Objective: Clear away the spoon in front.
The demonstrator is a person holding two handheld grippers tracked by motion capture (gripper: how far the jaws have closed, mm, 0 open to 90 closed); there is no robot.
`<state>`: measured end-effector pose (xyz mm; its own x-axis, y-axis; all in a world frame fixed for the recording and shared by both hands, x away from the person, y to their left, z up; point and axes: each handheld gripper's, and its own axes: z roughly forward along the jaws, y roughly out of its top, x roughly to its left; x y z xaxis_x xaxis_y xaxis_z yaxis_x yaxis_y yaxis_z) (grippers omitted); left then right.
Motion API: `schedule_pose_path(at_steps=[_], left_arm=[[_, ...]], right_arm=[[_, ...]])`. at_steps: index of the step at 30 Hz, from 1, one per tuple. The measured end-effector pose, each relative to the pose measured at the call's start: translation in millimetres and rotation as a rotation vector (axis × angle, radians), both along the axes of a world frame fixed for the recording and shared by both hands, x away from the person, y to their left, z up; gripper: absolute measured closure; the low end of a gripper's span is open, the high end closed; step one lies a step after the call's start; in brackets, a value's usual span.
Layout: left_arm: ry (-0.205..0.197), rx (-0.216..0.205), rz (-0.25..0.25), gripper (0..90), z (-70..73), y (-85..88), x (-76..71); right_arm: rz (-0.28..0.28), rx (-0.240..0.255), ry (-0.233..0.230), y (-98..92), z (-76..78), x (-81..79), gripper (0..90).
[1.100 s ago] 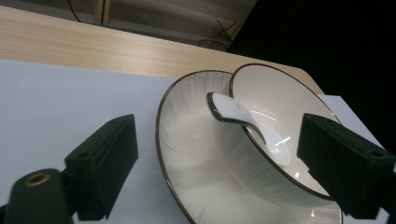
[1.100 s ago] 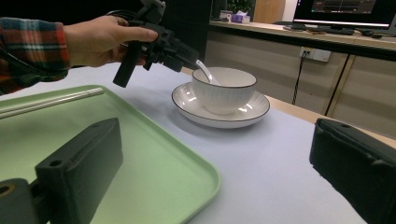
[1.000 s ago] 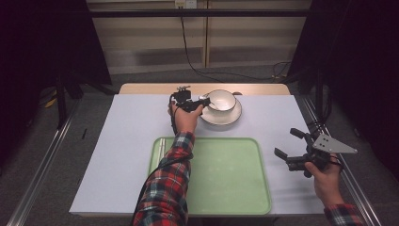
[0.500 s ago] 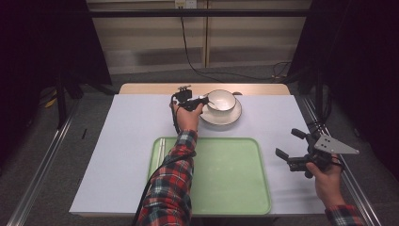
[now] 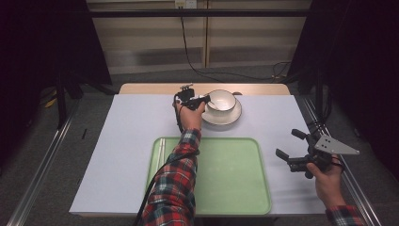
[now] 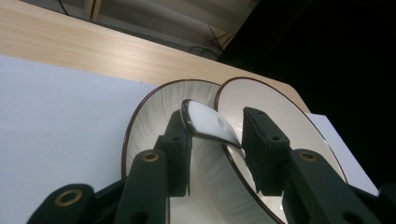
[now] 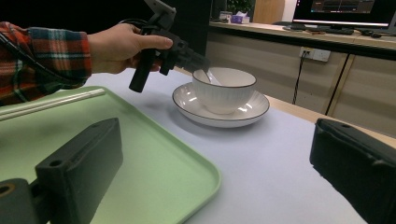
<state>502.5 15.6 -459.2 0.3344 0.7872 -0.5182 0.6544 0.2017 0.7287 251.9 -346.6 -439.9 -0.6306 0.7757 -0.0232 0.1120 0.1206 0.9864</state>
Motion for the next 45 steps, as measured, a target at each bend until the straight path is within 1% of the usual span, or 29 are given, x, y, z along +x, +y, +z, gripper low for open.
schedule_pose_path(at_steps=[3, 4, 6, 10, 11, 13, 15, 17, 18, 19, 22, 23, 24, 25, 27, 29, 31, 32, 33, 34, 35, 36, 37, 38, 39, 41, 43, 44, 45], left_arm=[[-0.003, 0.001, 0.009, 64.0, -0.2, -0.9, 1.7], [-0.003, -0.009, 0.015, 64.1, -0.3, -1.6, 2.3], [-0.001, -0.004, 0.012, 63.7, -0.7, -1.9, 2.7], [0.001, -0.013, 0.012, 62.4, -2.1, -2.4, 3.6], [0.002, -0.019, 0.015, 61.5, -1.6, -3.4, 4.5], [0.004, -0.018, 0.012, 61.7, -1.4, -3.9, 4.6], [0.007, -0.035, 0.017, 61.9, -0.8, -4.1, 5.4], [0.006, -0.026, 0.023, 61.8, -0.3, -3.9, 6.2], [0.014, -0.043, 0.029, 61.9, 0.4, -4.4, 6.1], [0.012, -0.031, 0.024, 62.1, 0.8, -3.4, 6.4], [0.014, -0.041, 0.029, 62.2, 1.0, -3.7, 7.2], [0.013, -0.026, 0.032, 62.2, 0.7, -3.9, 7.6], [0.018, -0.035, 0.036, 62.6, 0.1, -4.9, 7.7], [0.016, -0.026, 0.030, 63.6, -0.9, -4.3, 8.2], [0.014, -0.026, 0.035, 64.4, -1.8, -4.7, 8.7], [0.017, -0.032, 0.032, 65.3, -2.4, -6.0, 9.1], [0.010, -0.037, 0.033, 65.7, -3.4, -6.6, 9.1], [0.012, -0.041, 0.035, 68.0, -3.5, -7.4, 9.1], [0.011, -0.035, 0.036, 68.0, -2.9, -7.6, 8.9], [0.009, -0.033, 0.023, 70.1, -2.5, -7.0, 8.8], [0.006, -0.028, 0.036, 70.1, -1.5, -8.0, 8.9], [0.003, -0.022, 0.033, 71.0, -0.1, -7.6, 8.3], [-0.008, -0.028, 0.036, 73.1, 1.0, -6.6, 8.3], [-0.005, -0.024, 0.034, 75.3, 1.8, -5.3, 8.4], [-0.001, -0.030, 0.040, 75.9, 2.7, -4.7, 8.2], [-0.013, -0.038, 0.042, 77.9, 4.2, -3.0, 8.6], [-0.017, -0.043, 0.034, 79.4, 5.5, -1.5, 9.0], [-0.025, -0.050, 0.035, 80.1, 6.1, -1.6, 9.0], [-0.031, -0.048, 0.031, 80.8, 7.1, -1.4, 8.6]], right_arm=[[-0.001, -0.003, -0.006, -0.5, 0.2, 0.2, 1.8], [-0.002, -0.002, 0.002, -0.4, -0.2, -0.2, 1.8], [0.000, -0.001, 0.001, -0.3, -0.3, -0.1, 1.8], [-0.001, -0.008, -0.002, -0.5, -0.4, -0.1, 1.8], [0.001, -0.003, -0.001, -0.5, -0.5, -0.3, 1.8], [-0.004, 0.004, 0.003, -0.5, -0.5, -0.5, 1.9], [-0.004, 0.004, 0.001, -0.9, -0.5, -0.3, 1.9], [-0.003, 0.003, 0.002, -0.8, -0.5, -0.6, 1.8], [-0.004, 0.006, 0.003, -0.5, -0.5, -0.5, 1.8], [0.001, -0.001, 0.001, -0.7, -0.7, -0.4, 1.9], [-0.005, 0.001, 0.002, -0.8, -0.4, -1.0, 1.9], [-0.005, 0.001, 0.002, -0.8, -0.4, -1.0, 1.9], [-0.003, -0.002, -0.002, -1.5, -0.4, -0.7, 2.0], [-0.006, 0.003, 0.001, -1.5, -0.3, -0.7, 1.9], [-0.005, 0.004, -0.001, -1.5, -0.1, -0.8, 1.9], [-0.006, 0.003, 0.000, -1.6, -0.3, -0.9, 1.9], [-0.002, 0.002, -0.004, -2.2, -0.1, -0.9, 1.9], [-0.005, 0.003, -0.003, -2.3, -0.3, -0.6, 1.9], [-0.005, 0.003, -0.003, -2.3, -0.3, -0.6, 1.9], [-0.002, -0.008, -0.001, -2.9, -0.8, -0.4, 2.0], [-0.002, -0.008, -0.001, -2.9, -0.8, -0.4, 2.0], [-0.004, -0.006, 0.000, -2.3, -0.6, -0.8, 2.0], [-0.003, 0.002, -0.003, -2.0, -0.2, -0.8, 2.0], [-0.002, 0.003, -0.004, -2.2, 0.1, -0.9, 2.0], [-0.003, 0.003, -0.004, -2.2, 0.1, -0.8, 2.0], [-0.003, 0.001, -0.004, -2.5, -0.1, -0.8, 2.0], [-0.007, 0.007, -0.004, -2.3, 0.0, -0.9, 2.0], [0.001, -0.001, -0.006, -3.1, -0.1, -0.9, 2.0], [0.000, -0.001, -0.006, -3.0, 0.0, -1.0, 2.0]])
